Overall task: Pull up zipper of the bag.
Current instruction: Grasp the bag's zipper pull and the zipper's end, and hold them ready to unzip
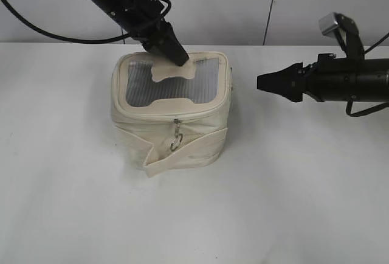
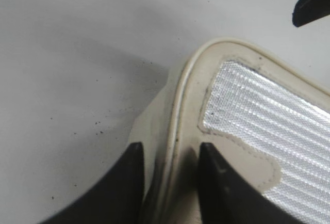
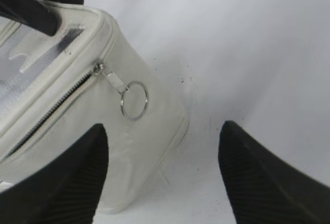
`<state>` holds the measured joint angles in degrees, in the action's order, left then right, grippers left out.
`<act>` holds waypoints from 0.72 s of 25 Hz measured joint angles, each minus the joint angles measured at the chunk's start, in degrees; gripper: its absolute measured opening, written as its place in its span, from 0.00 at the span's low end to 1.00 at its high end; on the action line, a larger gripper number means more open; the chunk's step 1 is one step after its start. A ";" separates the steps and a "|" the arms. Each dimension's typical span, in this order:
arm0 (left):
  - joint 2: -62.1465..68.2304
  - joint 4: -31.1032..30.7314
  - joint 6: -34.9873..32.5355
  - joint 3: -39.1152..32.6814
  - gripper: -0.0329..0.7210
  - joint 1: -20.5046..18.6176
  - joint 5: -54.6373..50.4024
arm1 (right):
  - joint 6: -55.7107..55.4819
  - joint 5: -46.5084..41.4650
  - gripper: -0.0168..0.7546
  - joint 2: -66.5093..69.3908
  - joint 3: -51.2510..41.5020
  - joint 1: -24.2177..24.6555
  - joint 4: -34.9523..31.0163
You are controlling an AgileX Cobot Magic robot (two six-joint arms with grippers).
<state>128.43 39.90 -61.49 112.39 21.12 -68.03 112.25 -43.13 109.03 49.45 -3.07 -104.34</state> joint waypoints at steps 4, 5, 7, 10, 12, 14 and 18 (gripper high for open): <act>0.00 -0.76 -0.10 0.07 0.11 0.13 -0.35 | 5.23 0.41 0.71 2.39 1.00 -2.94 -0.19; 0.00 -0.76 -0.10 0.07 0.11 0.15 -0.35 | 6.35 1.15 0.71 2.90 1.44 -4.17 -0.19; 0.00 -0.76 -0.10 0.07 0.11 0.19 -0.35 | 7.30 4.17 0.71 3.67 2.31 -6.52 -0.19; 0.00 -0.76 -0.10 0.07 0.11 0.19 -0.35 | 7.88 7.24 0.71 4.07 3.57 -9.13 -0.19; 0.00 -0.76 -0.10 0.07 0.11 0.19 -0.30 | 7.94 8.98 0.71 4.12 4.76 -10.19 -0.19; 0.00 -0.81 -0.03 0.07 0.11 0.19 -0.30 | 7.99 11.83 0.70 4.12 6.02 -11.02 -0.19; 0.00 -0.80 -0.03 0.07 0.11 0.19 -0.24 | 8.06 14.53 0.64 4.19 8.09 -12.20 -0.19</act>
<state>128.43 39.10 -61.53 112.46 21.32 -68.27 120.30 -28.61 113.22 57.54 -15.27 -104.53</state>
